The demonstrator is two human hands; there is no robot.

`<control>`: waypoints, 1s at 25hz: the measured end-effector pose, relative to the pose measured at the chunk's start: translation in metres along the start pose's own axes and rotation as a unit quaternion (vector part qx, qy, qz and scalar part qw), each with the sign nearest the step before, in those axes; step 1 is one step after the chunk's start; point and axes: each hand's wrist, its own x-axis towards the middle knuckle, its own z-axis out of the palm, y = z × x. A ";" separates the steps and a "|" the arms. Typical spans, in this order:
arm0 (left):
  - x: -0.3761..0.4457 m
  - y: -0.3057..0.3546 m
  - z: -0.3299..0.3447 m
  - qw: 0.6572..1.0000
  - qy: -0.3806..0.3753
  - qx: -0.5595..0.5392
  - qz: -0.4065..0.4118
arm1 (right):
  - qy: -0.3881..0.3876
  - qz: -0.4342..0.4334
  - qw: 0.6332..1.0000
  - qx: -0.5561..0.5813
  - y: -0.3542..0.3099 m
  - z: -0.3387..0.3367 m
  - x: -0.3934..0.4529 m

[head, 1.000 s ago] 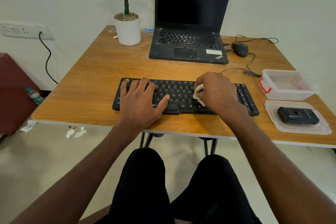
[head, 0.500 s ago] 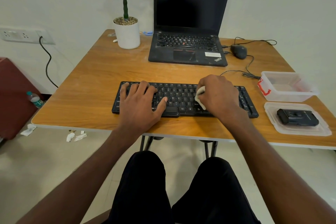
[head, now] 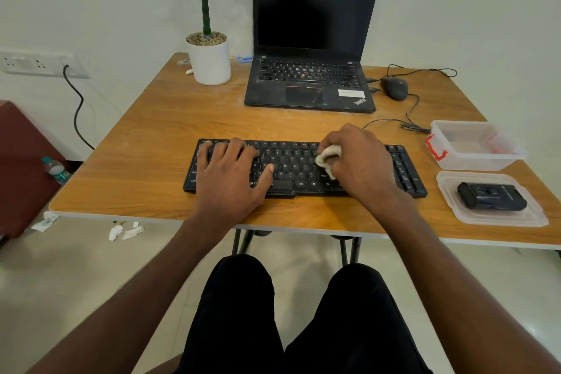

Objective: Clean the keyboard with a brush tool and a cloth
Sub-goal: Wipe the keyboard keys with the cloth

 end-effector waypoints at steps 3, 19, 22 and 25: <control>0.000 0.000 0.000 1.000 -0.002 0.002 0.001 | 0.018 -0.026 0.997 0.076 -0.011 0.011 0.003; -0.001 -0.001 0.000 1.000 0.002 0.002 0.006 | -0.034 -0.071 0.997 0.021 -0.001 0.015 -0.004; 0.000 -0.001 -0.001 1.000 0.001 0.007 0.004 | 0.009 0.003 1.000 -0.013 0.017 0.001 -0.001; -0.001 0.000 -0.001 1.000 0.004 0.005 0.007 | 0.009 -0.020 0.999 -0.024 0.008 0.003 -0.006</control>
